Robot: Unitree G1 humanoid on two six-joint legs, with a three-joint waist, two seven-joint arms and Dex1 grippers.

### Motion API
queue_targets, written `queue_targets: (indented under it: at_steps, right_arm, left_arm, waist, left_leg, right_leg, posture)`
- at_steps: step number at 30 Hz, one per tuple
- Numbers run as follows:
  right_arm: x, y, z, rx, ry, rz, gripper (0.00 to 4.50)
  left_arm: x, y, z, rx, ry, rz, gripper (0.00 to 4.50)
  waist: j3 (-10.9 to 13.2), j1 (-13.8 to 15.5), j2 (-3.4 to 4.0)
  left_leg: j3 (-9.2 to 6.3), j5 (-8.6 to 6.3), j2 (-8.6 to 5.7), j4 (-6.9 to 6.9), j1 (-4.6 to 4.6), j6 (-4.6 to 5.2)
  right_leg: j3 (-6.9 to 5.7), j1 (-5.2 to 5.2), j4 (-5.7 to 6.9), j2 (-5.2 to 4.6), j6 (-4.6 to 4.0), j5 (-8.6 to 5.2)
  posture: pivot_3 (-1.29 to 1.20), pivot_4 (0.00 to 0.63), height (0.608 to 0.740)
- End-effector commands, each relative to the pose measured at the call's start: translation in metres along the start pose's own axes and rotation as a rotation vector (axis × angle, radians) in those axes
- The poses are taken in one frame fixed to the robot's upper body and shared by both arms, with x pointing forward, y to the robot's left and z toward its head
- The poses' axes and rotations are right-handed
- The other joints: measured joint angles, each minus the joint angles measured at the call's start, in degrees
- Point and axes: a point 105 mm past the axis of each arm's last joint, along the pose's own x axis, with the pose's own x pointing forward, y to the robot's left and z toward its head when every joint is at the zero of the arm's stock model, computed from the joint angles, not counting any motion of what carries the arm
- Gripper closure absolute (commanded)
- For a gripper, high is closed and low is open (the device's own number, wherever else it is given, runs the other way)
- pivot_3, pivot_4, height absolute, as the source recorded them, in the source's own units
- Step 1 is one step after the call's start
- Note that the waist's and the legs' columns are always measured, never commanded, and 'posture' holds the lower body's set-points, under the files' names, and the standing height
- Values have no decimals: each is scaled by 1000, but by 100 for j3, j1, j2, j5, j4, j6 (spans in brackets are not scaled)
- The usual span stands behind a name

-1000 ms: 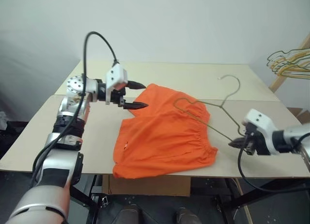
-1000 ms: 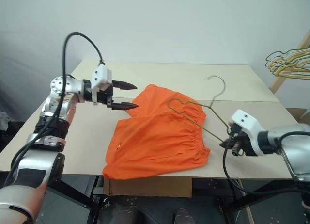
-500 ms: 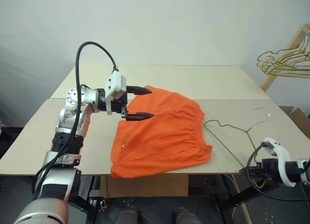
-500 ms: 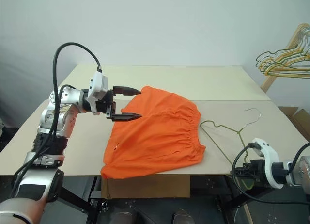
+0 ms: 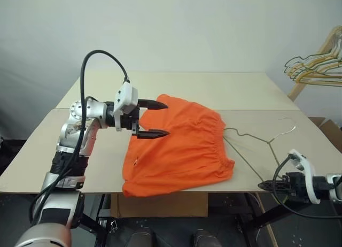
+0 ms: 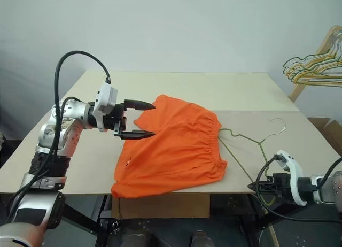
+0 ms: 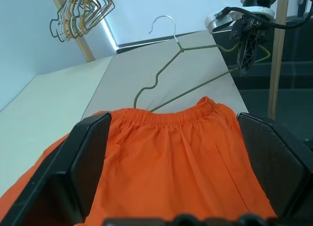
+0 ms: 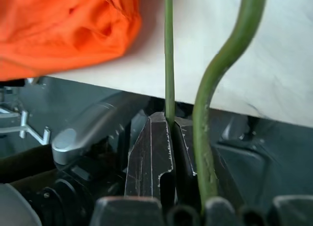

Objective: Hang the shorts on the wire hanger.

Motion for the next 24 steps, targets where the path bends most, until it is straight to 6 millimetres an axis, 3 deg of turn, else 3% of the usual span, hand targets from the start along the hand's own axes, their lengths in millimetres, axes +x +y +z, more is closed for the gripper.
queue_targets:
  at_steps: [1,4,9,16,24]
  right_arm:
    - [-2,15,3,-34,3,94,4500]
    - [11,7,7,33,32,107,4500]
    - [35,-9,32,107,-14,66,4500]
    - [40,10,29,2,57,200,4500]
    - [63,-8,62,8,-20,107,4500]
  left_arm:
    - [-4,0,12,43,-13,-2,40]
    - [-5,1,11,47,-6,-1,40]
    - [-7,2,11,63,9,-2,40]
    - [-13,5,14,79,26,17,40]
    - [-14,5,13,85,36,23,40]
  waist:
    - [0,9,0]
    - [0,-10,-1]
    - [0,13,-1]
    - [0,217,0]
    - [0,326,0]
  left_leg:
    - [-1,0,1,0,0,0]
    - [0,0,2,1,3,0]
    - [0,1,-2,2,6,1]
    - [-6,-9,-6,-6,-17,16]
    - [-1,-13,-7,0,-20,22]
  right_leg:
    - [0,0,0,1,-1,0]
    - [1,3,0,1,0,0]
    - [3,1,-1,0,-3,5]
    - [2,-12,-5,1,27,20]
    - [0,-12,-19,-2,28,13]
  posture:
    - [144,0,740]
    - [154,0,740]
    - [185,0,740]
    - [229,0,740]
    - [237,0,740]
